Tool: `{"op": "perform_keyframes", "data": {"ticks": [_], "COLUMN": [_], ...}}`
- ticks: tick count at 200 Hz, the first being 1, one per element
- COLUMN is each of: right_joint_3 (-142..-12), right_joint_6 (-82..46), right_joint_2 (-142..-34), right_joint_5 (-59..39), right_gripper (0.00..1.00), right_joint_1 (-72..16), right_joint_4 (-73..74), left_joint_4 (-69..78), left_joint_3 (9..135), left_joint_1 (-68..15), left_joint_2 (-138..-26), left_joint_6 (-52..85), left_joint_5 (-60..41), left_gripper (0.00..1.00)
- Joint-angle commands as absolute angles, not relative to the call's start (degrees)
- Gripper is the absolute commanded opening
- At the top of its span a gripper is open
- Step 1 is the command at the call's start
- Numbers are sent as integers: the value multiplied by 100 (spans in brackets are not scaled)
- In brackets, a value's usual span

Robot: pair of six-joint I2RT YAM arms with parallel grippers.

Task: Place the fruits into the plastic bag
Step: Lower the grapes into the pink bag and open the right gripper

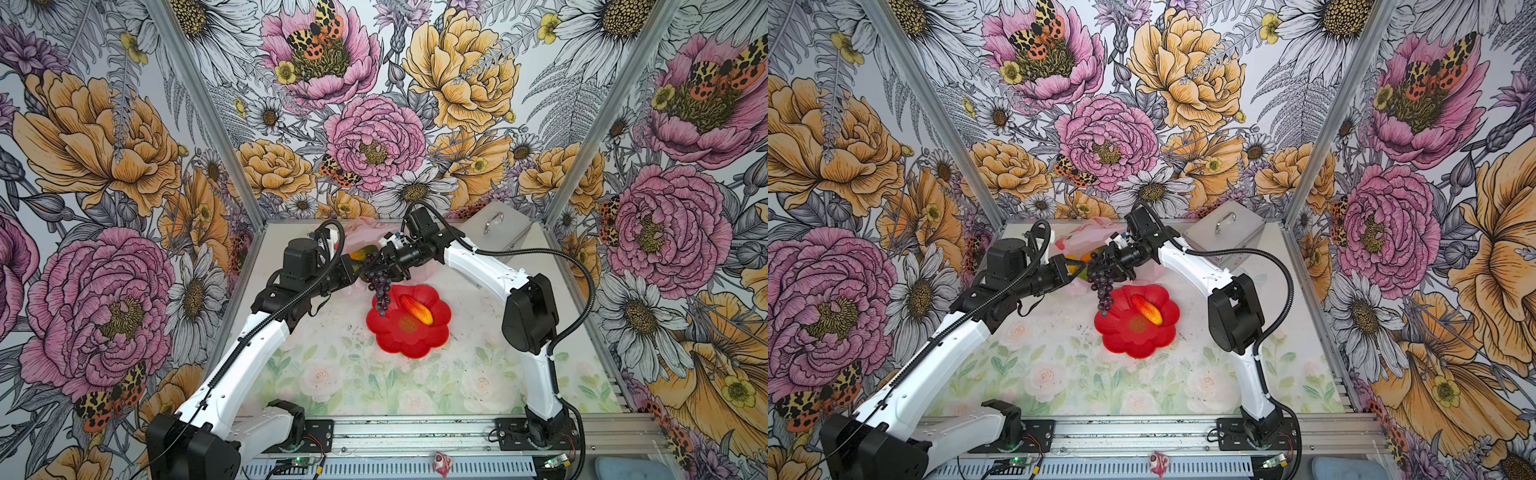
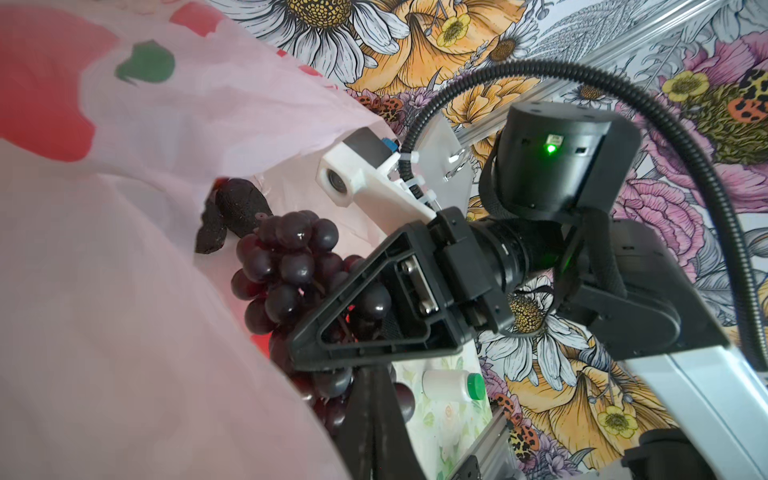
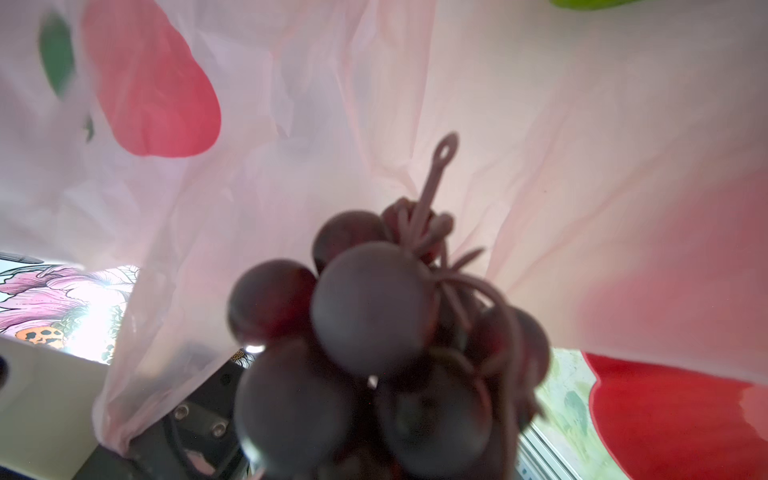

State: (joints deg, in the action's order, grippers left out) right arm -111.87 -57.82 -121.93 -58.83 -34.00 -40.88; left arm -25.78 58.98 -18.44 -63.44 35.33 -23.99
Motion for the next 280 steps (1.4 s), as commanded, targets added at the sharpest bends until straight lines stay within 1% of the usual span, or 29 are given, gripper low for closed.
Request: {"op": "perform_keyframes", "data": {"ticks": [1, 36, 81, 126, 152, 162, 187, 201, 230, 250, 280], "right_joint_3": [-11577, -11860, -12208, -11969, -11325, -11176, -11069, -10960, -10700, -10680, -10714], "right_joint_6": [-5988, -6313, -6973, -8207, -9312, -9528, -9474, -9307, -9149, -9132, -9127], "right_joint_2": [-12337, -12577, -12823, -12822, -12634, -12582, -12528, -12496, -12452, -12546, -12687], "right_joint_5": [-6025, -5960, -5679, -5036, -4494, -4276, -3791, -3509, -3031, -2924, -2786], "right_gripper": [40, 40, 41, 41, 41, 40, 40, 41, 41, 41, 44], "right_joint_1": [-3358, -3322, -3305, -3230, -3208, -3208, -3217, -3234, -3294, -3346, -3384], "right_joint_4": [-3921, -3905, -3708, -2690, -1407, -1147, -1117, -1116, -1083, -1064, -1055], "left_joint_4": [-3142, -3542, -3595, -3612, -3636, -3662, -3656, -3597, -2276, -1663, -1447], "left_joint_3": [6040, 5965, 5762, 5616, 5634, 5666, 5826, 5947, 5698, 5607, 5734], "left_joint_1": [-2023, -2295, -2474, -2492, -2495, -2500, -2463, -2300, -1587, -1296, -1218], "left_joint_2": [-6170, -6092, -5930, -5812, -5872, -5894, -5956, -6051, -6150, -6177, -6377], "left_joint_6": [2935, 2706, 2748, 2747, 2723, 2716, 2818, 3079, 4337, 4837, 4978], "left_joint_5": [-2268, -2074, -1917, -1935, -1952, -1939, -1907, -2011, -3073, -3259, -3397], "left_gripper": [0, 0, 0, 0, 0, 0, 0, 0, 0, 0, 0]}}
